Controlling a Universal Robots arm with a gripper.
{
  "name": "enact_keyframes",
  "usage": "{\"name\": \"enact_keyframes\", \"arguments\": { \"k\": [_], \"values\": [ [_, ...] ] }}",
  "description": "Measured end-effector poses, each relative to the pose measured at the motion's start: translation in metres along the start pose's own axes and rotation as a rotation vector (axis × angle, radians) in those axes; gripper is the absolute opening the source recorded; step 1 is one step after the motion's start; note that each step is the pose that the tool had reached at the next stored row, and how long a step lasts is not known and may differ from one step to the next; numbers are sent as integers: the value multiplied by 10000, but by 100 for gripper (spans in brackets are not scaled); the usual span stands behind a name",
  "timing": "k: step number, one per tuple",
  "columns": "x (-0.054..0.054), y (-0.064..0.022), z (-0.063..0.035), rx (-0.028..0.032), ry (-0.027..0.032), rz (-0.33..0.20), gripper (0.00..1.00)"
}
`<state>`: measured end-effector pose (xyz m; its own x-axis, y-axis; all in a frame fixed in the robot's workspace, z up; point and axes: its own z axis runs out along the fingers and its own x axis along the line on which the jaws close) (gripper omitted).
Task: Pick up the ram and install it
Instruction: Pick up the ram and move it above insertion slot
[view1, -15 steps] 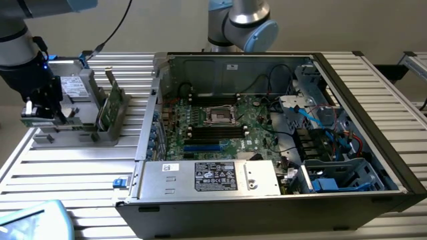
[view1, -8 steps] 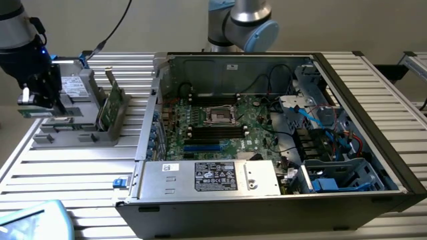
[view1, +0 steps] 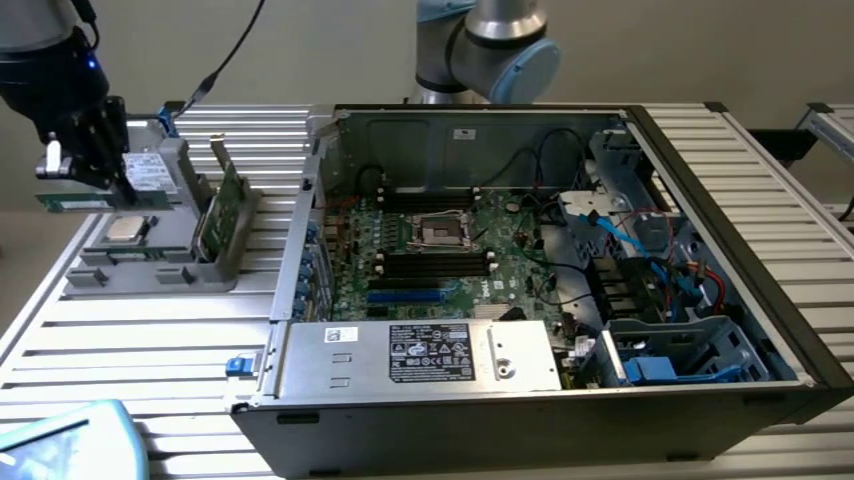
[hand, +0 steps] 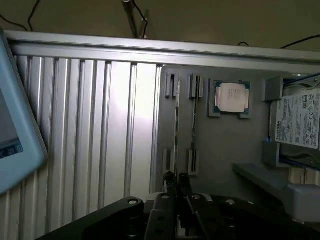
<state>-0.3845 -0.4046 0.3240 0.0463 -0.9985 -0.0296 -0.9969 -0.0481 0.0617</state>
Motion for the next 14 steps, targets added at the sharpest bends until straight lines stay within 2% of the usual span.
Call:
{"name": "enact_keyframes", "arguments": {
  "k": [8, 14],
  "values": [
    [3, -243, -323, -72, -7, 2, 14],
    [8, -459, -518, -145, -19, 3, 14]
  ]
}}
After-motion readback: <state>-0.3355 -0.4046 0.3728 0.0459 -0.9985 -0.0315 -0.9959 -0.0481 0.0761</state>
